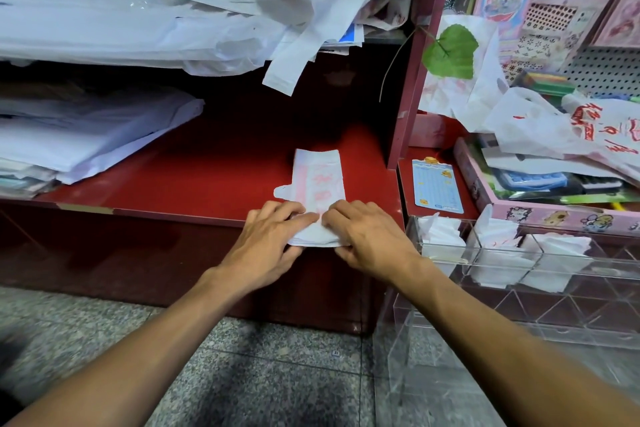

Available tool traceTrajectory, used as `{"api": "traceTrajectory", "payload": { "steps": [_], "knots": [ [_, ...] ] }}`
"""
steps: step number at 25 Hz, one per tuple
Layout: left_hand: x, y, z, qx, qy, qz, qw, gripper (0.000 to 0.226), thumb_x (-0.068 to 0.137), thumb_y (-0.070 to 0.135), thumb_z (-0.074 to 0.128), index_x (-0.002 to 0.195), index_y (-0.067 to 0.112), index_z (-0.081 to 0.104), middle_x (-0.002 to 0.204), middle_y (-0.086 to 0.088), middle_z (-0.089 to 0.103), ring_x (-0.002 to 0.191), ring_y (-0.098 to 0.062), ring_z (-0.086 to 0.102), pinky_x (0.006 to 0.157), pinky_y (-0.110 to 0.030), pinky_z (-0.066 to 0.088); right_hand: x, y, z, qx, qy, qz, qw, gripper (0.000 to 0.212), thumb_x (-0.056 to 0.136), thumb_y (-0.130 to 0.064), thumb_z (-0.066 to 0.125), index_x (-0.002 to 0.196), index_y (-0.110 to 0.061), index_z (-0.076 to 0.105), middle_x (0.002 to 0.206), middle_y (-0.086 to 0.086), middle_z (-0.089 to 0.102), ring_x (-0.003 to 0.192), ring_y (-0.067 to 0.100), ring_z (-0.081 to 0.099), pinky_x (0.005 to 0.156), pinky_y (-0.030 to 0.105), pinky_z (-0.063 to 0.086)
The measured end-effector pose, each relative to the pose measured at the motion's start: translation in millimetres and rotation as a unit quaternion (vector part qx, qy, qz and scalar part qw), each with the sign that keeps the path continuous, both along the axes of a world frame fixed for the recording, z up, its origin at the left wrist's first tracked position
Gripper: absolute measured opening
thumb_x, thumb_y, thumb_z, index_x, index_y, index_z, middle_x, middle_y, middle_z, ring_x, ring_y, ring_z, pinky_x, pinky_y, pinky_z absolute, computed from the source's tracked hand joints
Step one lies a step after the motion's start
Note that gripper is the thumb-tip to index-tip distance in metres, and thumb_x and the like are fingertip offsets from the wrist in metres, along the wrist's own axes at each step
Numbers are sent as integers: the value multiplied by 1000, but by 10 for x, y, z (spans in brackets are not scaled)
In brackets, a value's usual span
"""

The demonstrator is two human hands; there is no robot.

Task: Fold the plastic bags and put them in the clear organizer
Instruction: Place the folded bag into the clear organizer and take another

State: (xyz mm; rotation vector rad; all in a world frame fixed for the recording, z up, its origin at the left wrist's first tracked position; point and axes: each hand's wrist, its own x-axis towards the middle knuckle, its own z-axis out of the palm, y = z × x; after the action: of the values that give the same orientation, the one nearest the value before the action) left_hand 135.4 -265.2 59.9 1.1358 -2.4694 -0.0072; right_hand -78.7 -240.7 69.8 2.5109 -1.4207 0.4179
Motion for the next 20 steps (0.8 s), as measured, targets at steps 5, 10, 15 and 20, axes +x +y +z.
{"api": "traceTrajectory", "payload": {
  "steps": [5,10,15,20],
  "knots": [
    [35,-43,-51,51,97,44,993,36,87,16,68,117,32,57,121,13,61,112,-8,45,92,-34,34,-89,-36,23,66,-129,-28,989,11,86,-21,61,97,-21,65,98,-7,66,90,22,60,79,33,40],
    [35,-80,-43,73,200,65,975,25,87,43,61,96,23,74,93,27,62,98,-14,52,88,-40,42,-156,-77,93,132,-303,-48,943,13,94,-28,63,89,-19,72,79,-5,69,75,15,60,70,33,45],
    [-59,-89,36,127,290,110,942,27,91,29,63,71,11,66,65,-4,59,67,-19,50,66,-36,37,-102,-154,129,162,-391,-112,899,26,94,-30,61,71,-19,63,71,-4,62,67,11,53,66,33,40],
    [-115,-130,97,148,330,166,917,7,90,20,66,83,17,66,55,3,57,61,-12,53,69,-32,43,-23,-250,143,180,-417,-164,876,27,91,-27,64,66,-16,61,57,-2,52,55,10,42,60,29,38]
  ]
}}
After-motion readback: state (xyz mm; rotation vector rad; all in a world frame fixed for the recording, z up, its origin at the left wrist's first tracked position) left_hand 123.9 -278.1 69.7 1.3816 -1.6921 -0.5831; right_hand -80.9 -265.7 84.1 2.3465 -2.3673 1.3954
